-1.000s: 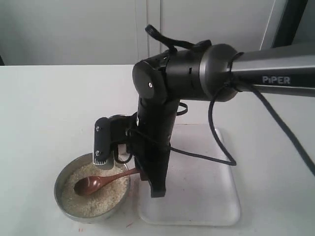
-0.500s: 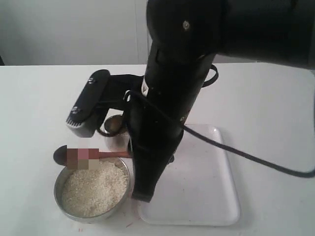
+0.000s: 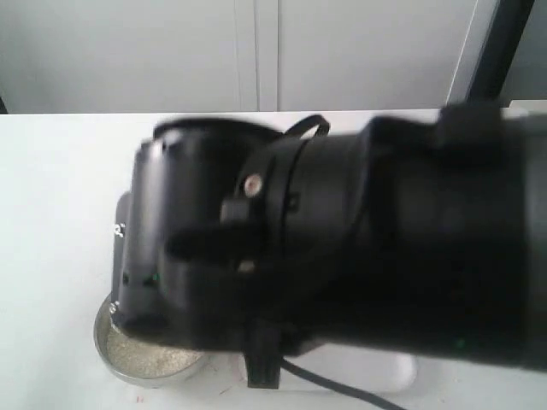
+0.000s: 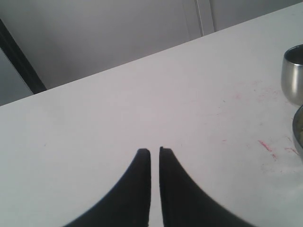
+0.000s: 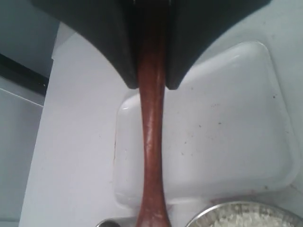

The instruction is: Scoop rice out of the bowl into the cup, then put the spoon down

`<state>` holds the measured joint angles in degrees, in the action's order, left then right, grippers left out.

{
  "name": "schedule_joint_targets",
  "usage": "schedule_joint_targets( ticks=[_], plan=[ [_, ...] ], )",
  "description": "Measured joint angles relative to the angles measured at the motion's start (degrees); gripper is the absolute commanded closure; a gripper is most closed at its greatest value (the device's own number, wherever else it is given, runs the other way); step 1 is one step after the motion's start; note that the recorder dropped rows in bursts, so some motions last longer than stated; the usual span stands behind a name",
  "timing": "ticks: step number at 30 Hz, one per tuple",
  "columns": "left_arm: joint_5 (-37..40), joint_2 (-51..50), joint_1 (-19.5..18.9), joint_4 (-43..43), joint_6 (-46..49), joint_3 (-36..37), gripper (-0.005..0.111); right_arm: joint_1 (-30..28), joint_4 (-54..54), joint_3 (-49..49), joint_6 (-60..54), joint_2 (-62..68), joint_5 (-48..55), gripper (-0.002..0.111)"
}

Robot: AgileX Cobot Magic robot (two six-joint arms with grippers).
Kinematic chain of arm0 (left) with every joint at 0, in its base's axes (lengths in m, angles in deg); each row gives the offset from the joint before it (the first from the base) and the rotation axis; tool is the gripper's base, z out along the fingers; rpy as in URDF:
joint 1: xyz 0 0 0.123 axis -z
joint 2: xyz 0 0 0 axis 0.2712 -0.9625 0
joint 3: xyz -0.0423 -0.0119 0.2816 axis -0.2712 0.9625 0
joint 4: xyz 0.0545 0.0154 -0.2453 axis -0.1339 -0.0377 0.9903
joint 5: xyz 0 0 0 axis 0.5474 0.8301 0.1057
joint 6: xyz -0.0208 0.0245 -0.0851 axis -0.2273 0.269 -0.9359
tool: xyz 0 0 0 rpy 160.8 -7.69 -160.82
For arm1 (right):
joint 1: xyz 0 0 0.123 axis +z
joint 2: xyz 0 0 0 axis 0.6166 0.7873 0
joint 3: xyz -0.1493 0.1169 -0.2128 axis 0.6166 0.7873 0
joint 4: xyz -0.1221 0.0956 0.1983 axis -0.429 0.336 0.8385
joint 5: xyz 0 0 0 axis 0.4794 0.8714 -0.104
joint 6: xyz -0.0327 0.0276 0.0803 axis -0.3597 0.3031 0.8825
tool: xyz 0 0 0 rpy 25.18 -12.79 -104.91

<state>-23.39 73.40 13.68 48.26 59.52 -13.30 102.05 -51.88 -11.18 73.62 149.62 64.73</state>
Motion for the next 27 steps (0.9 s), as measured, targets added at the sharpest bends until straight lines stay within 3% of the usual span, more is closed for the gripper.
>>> schedule_joint_targets(
  ticks=[12,27],
  plan=[
    [0.0,0.0,0.0,0.0,0.0,0.0,0.092,0.0,-13.5,5.6,5.1,9.8,-3.7,0.108],
    [0.0,0.0,0.0,0.0,0.0,0.0,0.092,0.0,-19.9,5.6,7.0,15.3,-7.3,0.108]
  ],
)
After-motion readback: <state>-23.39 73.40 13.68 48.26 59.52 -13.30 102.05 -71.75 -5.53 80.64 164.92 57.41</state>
